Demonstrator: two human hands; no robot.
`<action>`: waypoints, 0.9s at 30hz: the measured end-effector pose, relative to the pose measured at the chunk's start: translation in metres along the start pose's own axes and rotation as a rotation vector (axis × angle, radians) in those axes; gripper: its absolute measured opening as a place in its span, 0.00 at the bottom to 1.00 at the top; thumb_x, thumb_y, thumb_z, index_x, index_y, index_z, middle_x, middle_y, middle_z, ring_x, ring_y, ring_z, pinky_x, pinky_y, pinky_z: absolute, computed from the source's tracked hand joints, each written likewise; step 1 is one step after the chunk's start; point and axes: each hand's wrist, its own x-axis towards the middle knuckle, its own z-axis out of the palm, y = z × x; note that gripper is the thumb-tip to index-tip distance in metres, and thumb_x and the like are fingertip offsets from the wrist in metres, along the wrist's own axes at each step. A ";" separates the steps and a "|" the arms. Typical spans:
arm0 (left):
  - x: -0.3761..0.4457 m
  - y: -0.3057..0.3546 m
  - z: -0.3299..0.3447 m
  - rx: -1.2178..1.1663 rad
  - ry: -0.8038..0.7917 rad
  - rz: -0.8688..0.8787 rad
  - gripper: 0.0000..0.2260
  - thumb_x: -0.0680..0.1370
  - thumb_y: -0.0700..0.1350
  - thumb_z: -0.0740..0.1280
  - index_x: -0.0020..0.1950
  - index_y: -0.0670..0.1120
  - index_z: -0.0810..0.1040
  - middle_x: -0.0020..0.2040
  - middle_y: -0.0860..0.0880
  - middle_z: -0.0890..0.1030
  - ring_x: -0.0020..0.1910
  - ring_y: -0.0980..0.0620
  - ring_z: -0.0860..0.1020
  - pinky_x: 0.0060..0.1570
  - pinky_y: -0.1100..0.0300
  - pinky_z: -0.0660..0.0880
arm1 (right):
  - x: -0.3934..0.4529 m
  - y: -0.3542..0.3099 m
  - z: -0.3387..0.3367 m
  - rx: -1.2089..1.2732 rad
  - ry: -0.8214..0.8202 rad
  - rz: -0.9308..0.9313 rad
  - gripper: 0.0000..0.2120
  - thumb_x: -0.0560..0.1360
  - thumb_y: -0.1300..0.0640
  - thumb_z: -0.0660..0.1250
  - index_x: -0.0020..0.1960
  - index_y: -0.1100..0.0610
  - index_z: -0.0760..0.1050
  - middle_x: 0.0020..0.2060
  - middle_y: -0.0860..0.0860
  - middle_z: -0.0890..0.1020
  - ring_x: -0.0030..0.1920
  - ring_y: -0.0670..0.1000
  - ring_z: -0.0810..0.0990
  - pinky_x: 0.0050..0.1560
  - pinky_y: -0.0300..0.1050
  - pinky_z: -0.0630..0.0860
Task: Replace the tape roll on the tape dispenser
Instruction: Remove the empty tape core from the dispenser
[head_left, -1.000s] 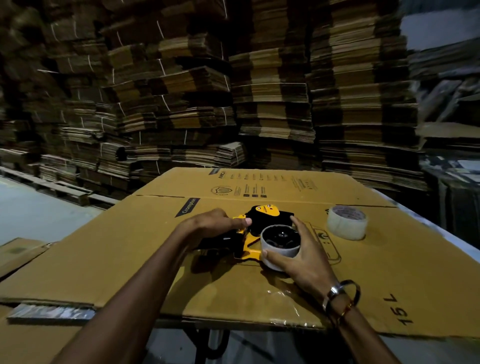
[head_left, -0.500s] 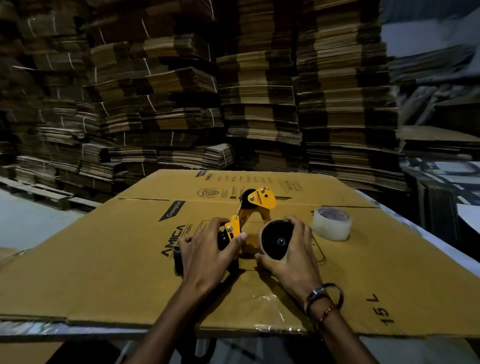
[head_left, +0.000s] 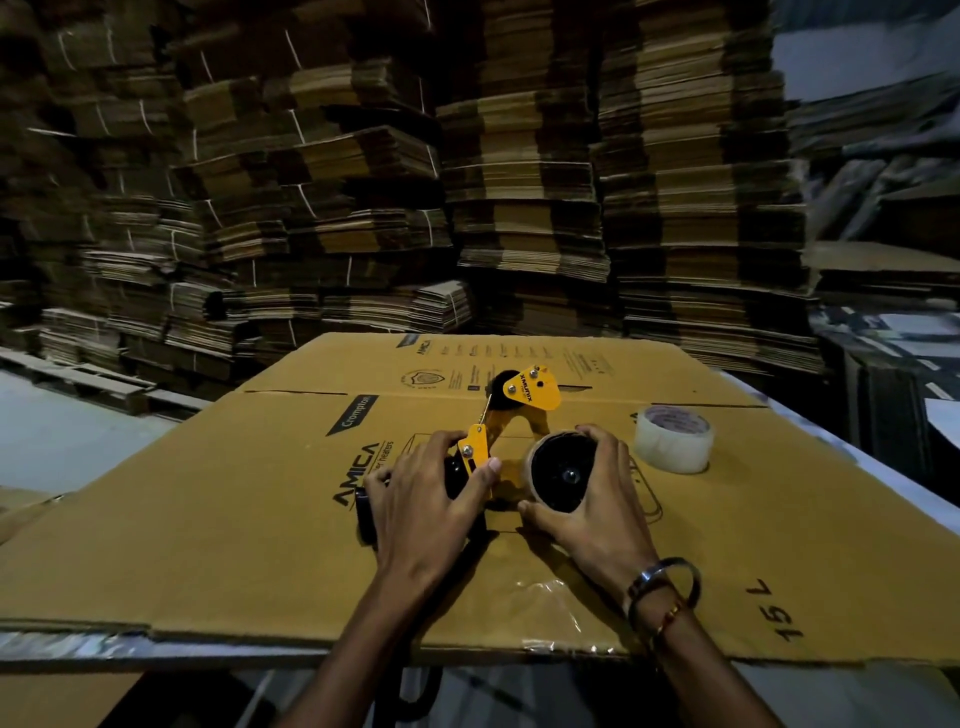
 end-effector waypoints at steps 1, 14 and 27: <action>0.000 -0.001 0.001 0.011 0.007 -0.003 0.25 0.76 0.70 0.56 0.66 0.57 0.72 0.53 0.61 0.76 0.54 0.62 0.69 0.57 0.57 0.56 | 0.000 0.000 0.000 -0.004 0.006 -0.010 0.46 0.63 0.49 0.82 0.72 0.51 0.59 0.66 0.48 0.67 0.67 0.49 0.67 0.61 0.41 0.69; 0.005 -0.003 0.003 0.186 0.057 -0.083 0.19 0.79 0.66 0.53 0.51 0.54 0.75 0.40 0.57 0.80 0.43 0.54 0.76 0.56 0.49 0.63 | -0.003 -0.005 -0.001 0.089 -0.036 0.014 0.46 0.64 0.43 0.80 0.74 0.48 0.60 0.68 0.46 0.70 0.63 0.44 0.68 0.60 0.42 0.70; 0.025 -0.020 0.001 0.285 -0.030 0.135 0.28 0.79 0.66 0.46 0.64 0.52 0.75 0.54 0.52 0.81 0.53 0.51 0.77 0.56 0.49 0.65 | -0.003 -0.006 -0.003 0.192 -0.129 0.075 0.47 0.65 0.40 0.77 0.76 0.45 0.56 0.71 0.46 0.68 0.68 0.47 0.68 0.65 0.46 0.70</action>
